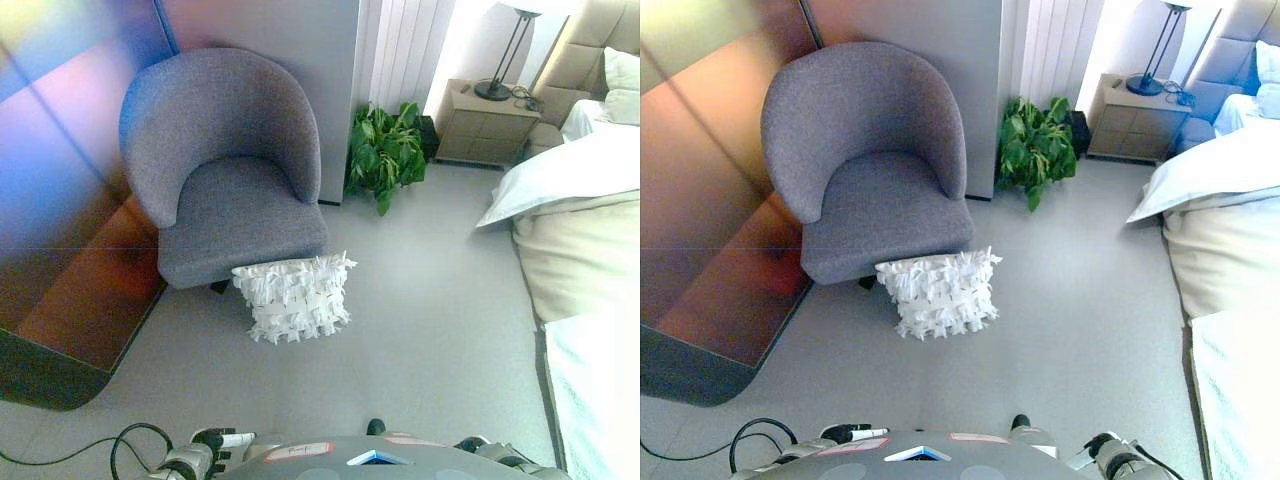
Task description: Pick up the pillow and put it on the sofa.
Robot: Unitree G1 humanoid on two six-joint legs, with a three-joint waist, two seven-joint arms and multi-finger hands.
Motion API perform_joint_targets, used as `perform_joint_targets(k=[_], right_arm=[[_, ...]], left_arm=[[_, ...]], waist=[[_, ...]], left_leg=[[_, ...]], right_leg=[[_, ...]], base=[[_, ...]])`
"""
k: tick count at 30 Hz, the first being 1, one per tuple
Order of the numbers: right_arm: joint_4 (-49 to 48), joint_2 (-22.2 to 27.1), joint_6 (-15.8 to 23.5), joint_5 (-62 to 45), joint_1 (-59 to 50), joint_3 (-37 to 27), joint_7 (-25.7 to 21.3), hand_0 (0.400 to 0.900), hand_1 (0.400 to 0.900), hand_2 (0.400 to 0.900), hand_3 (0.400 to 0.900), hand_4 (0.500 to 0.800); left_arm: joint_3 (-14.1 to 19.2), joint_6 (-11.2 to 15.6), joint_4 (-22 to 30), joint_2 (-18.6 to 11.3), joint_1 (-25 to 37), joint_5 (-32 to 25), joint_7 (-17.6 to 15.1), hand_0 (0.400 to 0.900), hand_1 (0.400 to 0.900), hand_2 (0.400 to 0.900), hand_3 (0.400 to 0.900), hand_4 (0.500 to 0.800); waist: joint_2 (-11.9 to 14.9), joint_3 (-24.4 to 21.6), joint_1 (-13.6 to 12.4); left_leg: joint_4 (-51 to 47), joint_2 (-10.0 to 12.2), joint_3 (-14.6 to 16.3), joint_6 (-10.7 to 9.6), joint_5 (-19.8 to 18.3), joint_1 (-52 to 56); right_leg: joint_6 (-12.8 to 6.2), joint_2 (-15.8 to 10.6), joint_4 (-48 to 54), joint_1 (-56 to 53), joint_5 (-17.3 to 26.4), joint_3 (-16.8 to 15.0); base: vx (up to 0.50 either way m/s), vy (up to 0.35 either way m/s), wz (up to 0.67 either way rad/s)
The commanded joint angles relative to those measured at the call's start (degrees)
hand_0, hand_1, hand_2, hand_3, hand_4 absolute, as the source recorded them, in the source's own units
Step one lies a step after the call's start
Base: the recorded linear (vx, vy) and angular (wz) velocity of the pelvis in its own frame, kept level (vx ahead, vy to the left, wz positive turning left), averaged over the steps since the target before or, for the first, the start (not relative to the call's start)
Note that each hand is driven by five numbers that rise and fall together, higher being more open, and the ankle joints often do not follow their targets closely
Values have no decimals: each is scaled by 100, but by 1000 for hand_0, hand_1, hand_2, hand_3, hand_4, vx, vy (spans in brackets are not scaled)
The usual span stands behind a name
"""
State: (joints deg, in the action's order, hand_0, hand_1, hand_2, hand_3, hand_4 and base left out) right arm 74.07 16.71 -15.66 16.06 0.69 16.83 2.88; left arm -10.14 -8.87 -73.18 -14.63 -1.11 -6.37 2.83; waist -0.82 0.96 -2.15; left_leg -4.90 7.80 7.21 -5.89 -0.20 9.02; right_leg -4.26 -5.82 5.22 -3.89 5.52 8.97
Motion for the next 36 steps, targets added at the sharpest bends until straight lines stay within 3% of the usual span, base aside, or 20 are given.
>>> perform_joint_targets(k=[1, 12, 16, 18, 20, 21, 22, 24, 25, 26, 27, 30, 32, 33, 36], right_arm=[[342, -13, -115, 64, -426, 251, -136, 900, 900, 900, 900, 800], [327, -32, -141, -154, -433, 270, -193, 900, 900, 900, 900, 800], [310, -43, -184, -499, -486, 253, -265, 900, 900, 900, 900, 800], [340, 33, -278, -537, -581, 282, -188, 900, 900, 900, 900, 800], [362, 96, -261, -453, -601, 276, -116, 900, 900, 900, 900, 800], [286, 180, -349, -310, -603, 292, -49, 900, 900, 900, 900, 800], [270, 234, -441, -308, -617, 326, -47, 900, 900, 900, 900, 800], [326, 288, -430, -233, -655, 297, 4, 900, 900, 900, 900, 800], [326, 289, -429, -232, -656, 297, 5, 900, 900, 900, 900, 800], [350, 286, -351, -174, -629, 261, -4, 900, 900, 900, 900, 800], [358, 274, -329, -215, -616, 275, -55, 900, 900, 900, 900, 800], [332, 253, -284, -122, -593, 288, -132, 900, 900, 900, 900, 800], [375, 214, -251, 25, -577, 254, -200, 900, 900, 900, 900, 800], [431, 177, -201, 92, -584, 244, -242, 900, 900, 900, 900, 800], [484, -2, -130, 170, -582, 102, -421, 900, 900, 900, 900, 800]], left_arm=[[-355, -18, -167, -95, 325, 285, 114, 900, 900, 900, 900, 800], [-399, 38, -192, -170, 357, 466, 53, 900, 900, 900, 900, 800], [-395, 71, -178, -209, 417, 308, -181, 900, 900, 900, 900, 800], [-226, 99, -149, -177, 483, -117, -385, 900, 900, 900, 900, 800], [-123, 213, -118, -124, 472, -412, -483, 900, 900, 900, 900, 800], [-28, 291, -48, -60, 429, -652, -529, 900, 900, 900, 900, 800], [15, 352, 2, -23, 386, -842, -561, 900, 900, 900, 900, 800], [73, 404, 12, 3, 330, -989, -511, 900, 900, 900, 900, 800], [73, 404, 12, 3, 330, -989, -511, 900, 900, 900, 900, 800], [124, 409, -22, 7, 290, -929, -456, 900, 900, 900, 900, 800], [150, 403, -64, 21, 252, -940, -427, 900, 900, 900, 900, 800], [307, 461, -198, 110, 96, -939, -394, 900, 900, 900, 900, 800], [401, 503, -254, 194, 28, -1010, -431, 900, 900, 900, 900, 800], [486, 508, -279, 234, -11, -1051, -469, 900, 900, 900, 900, 800], [660, 499, -337, 165, -38, -1099, -480, 900, 900, 900, 900, 800]], waist=[[240, 175, -76], [215, 222, -56], [205, 294, -11], [322, 482, 17], [405, 614, -22], [390, 806, -136], [337, 900, -198], [123, 997, -268], [127, 1008, -270], [-4, 1029, -374], [-45, 1025, -467], [-20, 999, -656], [-65, 893, -715], [-45, 815, -753], [59, 601, -877]], left_leg=[[-10, -148, 116, 194, -230, -115], [-10, -131, 30, 221, -207, -102], [-9, -53, -26, 227, -113, -95], [953, 3, -121, 235, -341, -382], [1924, -46, -200, 233, -326, -793], [2474, -104, -378, 206, 15, -1260], [2458, -63, -355, 145, 313, -1609], [1638, 282, -37, -89, 858, -1781], [1619, 278, -32, -92, 869, -1759], [993, 510, 76, -243, 1404, -1938], [624, 561, 57, -279, 1573, -2078], [52, 588, 113, -286, 1512, -2340], [76, 627, 407, -276, 1410, -2381], [11, 600, 420, -223, 1248, -2385], [555, 444, 304, -92, 1223, -2394]], right_leg=[[-368, -319, -22, -362, -439, 337], [-322, -300, -270, -349, -591, 323], [-210, -182, -615, -152, -762, 173], [-5, -121, -887, 66, -825, 15], [107, -140, -954, 112, -820, 29], [180, -102, -996, 70, -821, 23], [184, -74, -1020, 38, -847, 8], [126, 8, -1007, -138, -991, 83], [127, 4, -1007, -150, -994, 81], [79, 39, -880, -449, -1110, 158], [66, 53, -813, -633, -1173, 133], [40, -66, -689, -1166, -1496, 71], [-52, -209, -748, -1468, -1767, 114], [-108, -321, -763, -1559, -1793, 117], [-362, -600, -1061, -1923, -1951, -65]], base=[[1, -7, 3], [18, -45, 6], [3, -143, -3], [7, -240, -34], [46, -141, -43], [93, -23, -54], [146, 38, -55], [199, 136, -16], [402, 189, 8], [460, 172, 3], [671, 237, -6], [536, 213, -24], [559, 300, -18], [612, 318, -34], [597, 299, -25]])
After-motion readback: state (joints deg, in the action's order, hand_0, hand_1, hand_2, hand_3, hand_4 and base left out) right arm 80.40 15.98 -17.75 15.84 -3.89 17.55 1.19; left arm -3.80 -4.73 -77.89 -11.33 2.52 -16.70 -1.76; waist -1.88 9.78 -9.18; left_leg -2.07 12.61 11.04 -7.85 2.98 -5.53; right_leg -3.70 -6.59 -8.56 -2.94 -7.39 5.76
